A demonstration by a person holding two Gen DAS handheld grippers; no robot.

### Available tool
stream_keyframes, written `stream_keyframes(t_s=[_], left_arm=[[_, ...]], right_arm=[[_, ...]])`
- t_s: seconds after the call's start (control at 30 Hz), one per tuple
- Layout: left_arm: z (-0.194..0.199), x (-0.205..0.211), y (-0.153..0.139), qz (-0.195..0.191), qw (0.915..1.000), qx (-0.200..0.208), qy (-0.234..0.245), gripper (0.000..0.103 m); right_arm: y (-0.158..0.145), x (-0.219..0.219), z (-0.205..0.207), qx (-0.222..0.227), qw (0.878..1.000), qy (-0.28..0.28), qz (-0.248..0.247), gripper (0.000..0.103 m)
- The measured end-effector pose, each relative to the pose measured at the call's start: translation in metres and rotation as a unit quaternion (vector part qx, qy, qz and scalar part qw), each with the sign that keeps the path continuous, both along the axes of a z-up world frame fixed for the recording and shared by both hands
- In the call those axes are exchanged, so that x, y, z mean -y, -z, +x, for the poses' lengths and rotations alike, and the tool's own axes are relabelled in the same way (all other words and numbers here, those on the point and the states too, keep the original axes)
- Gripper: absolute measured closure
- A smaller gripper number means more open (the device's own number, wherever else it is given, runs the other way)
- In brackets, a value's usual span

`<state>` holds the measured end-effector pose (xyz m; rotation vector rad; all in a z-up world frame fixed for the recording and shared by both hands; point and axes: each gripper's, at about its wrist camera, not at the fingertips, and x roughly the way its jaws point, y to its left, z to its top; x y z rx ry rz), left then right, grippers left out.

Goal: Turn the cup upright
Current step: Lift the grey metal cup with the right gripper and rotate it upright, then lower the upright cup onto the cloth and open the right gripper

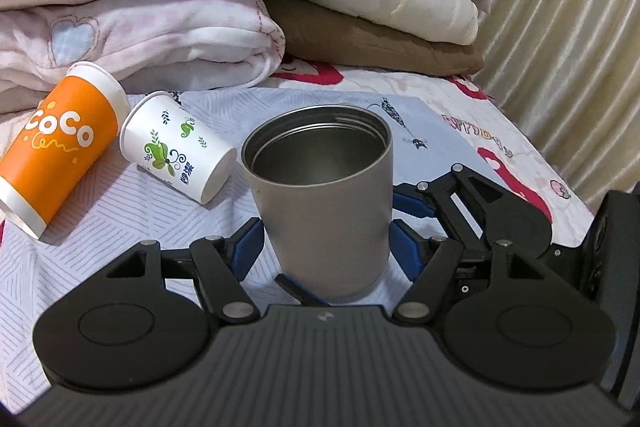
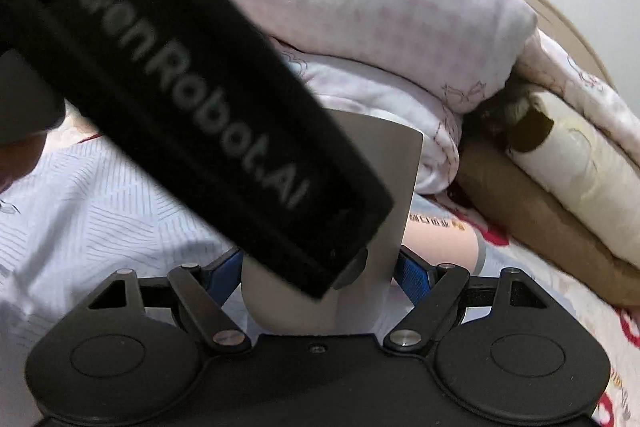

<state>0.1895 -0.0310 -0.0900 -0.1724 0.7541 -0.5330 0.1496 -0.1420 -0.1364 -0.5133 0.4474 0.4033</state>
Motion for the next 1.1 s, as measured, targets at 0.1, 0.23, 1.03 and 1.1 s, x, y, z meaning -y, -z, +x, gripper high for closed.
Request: stream_keyframes(t_s=[0.1,0.23,1.03,1.1], left_arm=[[-0.001,0.006,0.006,0.012,0.9999,0.010,-0.004,0.036],[-0.002,0.012,0.011,0.017,0.9997,0.018,0.001,0.036],[-0.012,0.023,0.016,-0.011,0.9977,0.054,0.040,0.037],[-0.012,0.022,0.016,-0.012,0.9979,0.049,0.041,0.036]], right_arm=[[0.005,-0.001,0.003,0.003,1.000,0.004,-0.003,0.019],[0.011,0.004,0.002,0.000,1.000,0.014,0.008,0.019],[0.011,0.032,0.023,-0.039,0.991,0.071,0.111,0.019],[0.014,0.031,0.018,-0.032,0.992,0.067,0.105,0.019]])
